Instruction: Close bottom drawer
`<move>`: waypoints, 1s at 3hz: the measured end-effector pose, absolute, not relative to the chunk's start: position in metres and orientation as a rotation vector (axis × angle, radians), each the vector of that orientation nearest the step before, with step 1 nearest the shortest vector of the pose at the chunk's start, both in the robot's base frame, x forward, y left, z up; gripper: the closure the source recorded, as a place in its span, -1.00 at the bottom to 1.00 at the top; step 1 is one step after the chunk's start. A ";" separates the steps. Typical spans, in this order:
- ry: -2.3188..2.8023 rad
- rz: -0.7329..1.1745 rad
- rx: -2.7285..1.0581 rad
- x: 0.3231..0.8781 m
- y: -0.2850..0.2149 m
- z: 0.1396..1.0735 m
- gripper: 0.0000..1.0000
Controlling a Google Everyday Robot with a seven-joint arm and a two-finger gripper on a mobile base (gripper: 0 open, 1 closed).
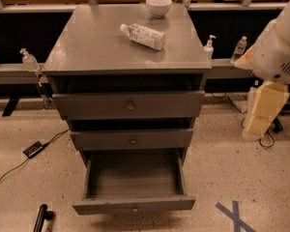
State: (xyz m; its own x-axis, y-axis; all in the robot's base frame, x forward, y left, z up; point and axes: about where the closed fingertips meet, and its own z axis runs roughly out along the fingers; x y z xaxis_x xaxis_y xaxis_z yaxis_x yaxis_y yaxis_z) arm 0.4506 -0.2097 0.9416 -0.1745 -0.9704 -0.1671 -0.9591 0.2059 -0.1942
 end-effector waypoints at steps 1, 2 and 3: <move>2.197 0.149 -1.920 0.468 -0.217 0.846 -1.00; 2.111 0.359 -1.836 0.491 -0.230 0.761 -1.00; 2.107 0.480 -1.827 0.495 -0.230 0.709 -1.00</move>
Offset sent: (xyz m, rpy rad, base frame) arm 0.0838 -0.0556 -0.3346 0.5748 0.1931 0.0716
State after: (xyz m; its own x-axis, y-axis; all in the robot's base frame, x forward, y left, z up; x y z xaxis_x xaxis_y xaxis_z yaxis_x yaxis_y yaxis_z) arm 0.4953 -0.2300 0.7086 -0.1383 -0.8862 -0.4422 -0.9903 0.1303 0.0485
